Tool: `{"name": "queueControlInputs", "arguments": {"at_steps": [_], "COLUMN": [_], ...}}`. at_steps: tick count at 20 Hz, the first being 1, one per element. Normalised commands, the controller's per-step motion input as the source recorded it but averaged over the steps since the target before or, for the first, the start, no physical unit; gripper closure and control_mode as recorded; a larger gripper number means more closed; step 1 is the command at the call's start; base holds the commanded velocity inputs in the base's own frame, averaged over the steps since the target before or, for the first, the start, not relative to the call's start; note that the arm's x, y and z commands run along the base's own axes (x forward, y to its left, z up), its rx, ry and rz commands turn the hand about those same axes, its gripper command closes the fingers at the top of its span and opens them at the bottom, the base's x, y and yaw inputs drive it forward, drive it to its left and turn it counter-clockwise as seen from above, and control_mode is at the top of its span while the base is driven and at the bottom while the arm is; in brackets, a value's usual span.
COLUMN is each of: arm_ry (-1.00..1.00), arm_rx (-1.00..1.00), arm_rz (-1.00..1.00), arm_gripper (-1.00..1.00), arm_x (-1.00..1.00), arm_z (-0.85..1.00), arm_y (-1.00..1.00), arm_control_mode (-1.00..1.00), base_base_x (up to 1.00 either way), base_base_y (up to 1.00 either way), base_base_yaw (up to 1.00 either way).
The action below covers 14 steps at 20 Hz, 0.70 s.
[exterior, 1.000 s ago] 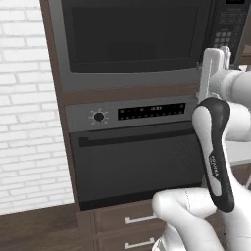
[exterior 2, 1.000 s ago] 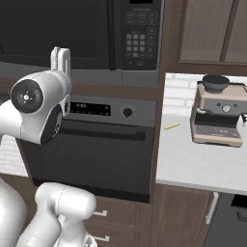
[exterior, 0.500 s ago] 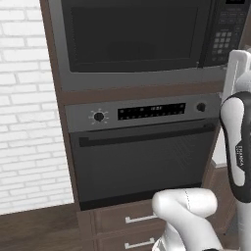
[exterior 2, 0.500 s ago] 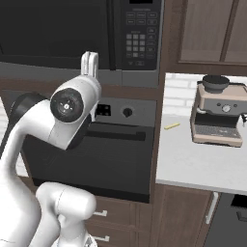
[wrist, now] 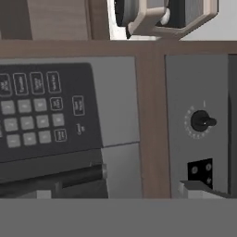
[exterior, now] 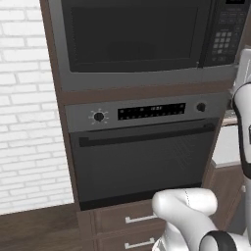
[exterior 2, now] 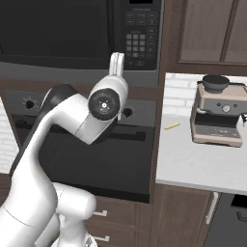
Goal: Pick the eggplant from the sink and place it in the bowl. Then pick the bowl and place it in the microwave. Then close the microwave door and press the start button.
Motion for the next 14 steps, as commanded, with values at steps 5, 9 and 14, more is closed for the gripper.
{"name": "queueControlInputs", "arguments": {"at_steps": [5,9,14], "arm_ry": [0.01,0.0,0.0], "arm_rx": [0.01,0.01,0.01], "arm_rz": [0.0,0.0,0.0], "arm_gripper": [-1.0,-1.0,-1.0], "arm_x": [0.43,0.56,0.53], "arm_z": [-0.17,-0.02,-0.01], "arm_y": [-0.39,-0.15,0.0], "arm_control_mode": [-1.0,-1.0,-1.0], "base_base_x": [0.0,0.0,0.0], "base_base_y": [0.0,0.0,0.0], "base_base_yaw": [0.0,0.0,0.0]}}
